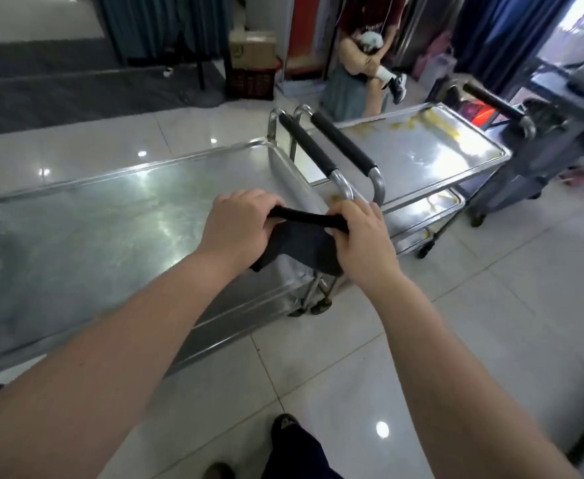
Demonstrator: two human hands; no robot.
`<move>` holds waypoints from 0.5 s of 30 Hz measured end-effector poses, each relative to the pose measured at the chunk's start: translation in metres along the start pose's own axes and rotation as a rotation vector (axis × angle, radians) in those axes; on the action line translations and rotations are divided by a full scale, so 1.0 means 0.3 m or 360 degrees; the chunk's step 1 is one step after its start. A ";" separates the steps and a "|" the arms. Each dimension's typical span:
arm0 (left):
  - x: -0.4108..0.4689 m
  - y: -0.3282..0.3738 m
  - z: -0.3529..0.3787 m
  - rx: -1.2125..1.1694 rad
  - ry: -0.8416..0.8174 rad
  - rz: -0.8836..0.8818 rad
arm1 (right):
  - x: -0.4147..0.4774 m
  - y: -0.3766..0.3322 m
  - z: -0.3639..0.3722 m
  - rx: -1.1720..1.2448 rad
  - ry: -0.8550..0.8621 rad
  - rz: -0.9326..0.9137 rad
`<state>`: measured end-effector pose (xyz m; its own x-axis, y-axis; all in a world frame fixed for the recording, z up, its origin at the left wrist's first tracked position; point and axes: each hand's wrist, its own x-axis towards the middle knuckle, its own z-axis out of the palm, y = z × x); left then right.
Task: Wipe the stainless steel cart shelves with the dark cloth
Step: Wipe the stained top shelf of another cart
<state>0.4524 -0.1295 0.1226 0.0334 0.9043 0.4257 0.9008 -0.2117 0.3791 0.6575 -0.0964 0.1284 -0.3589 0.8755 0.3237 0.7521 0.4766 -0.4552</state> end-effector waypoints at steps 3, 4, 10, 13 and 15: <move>0.062 0.050 -0.018 -0.0048 0.0007 0.0100 | 0.013 -0.001 -0.075 -0.0049 0.0069 0.0104; 0.082 0.070 -0.016 -0.0060 0.0008 0.0133 | 0.014 0.004 -0.101 -0.0059 0.0096 0.0136; 0.222 0.253 0.054 -0.0114 0.0032 0.0244 | 0.021 0.157 -0.253 -0.0097 0.0248 0.0195; 0.312 0.360 0.132 -0.0144 -0.0044 0.0243 | 0.026 0.298 -0.322 -0.0119 0.0302 0.0224; 0.383 0.461 0.203 -0.0110 -0.0104 0.0266 | 0.037 0.432 -0.382 -0.0108 0.0316 0.0215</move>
<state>0.6071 -0.0322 0.1740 0.2099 0.8761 0.4341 0.8487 -0.3837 0.3639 0.8144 -0.0342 0.1682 -0.1422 0.8947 0.4235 0.8236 0.3443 -0.4508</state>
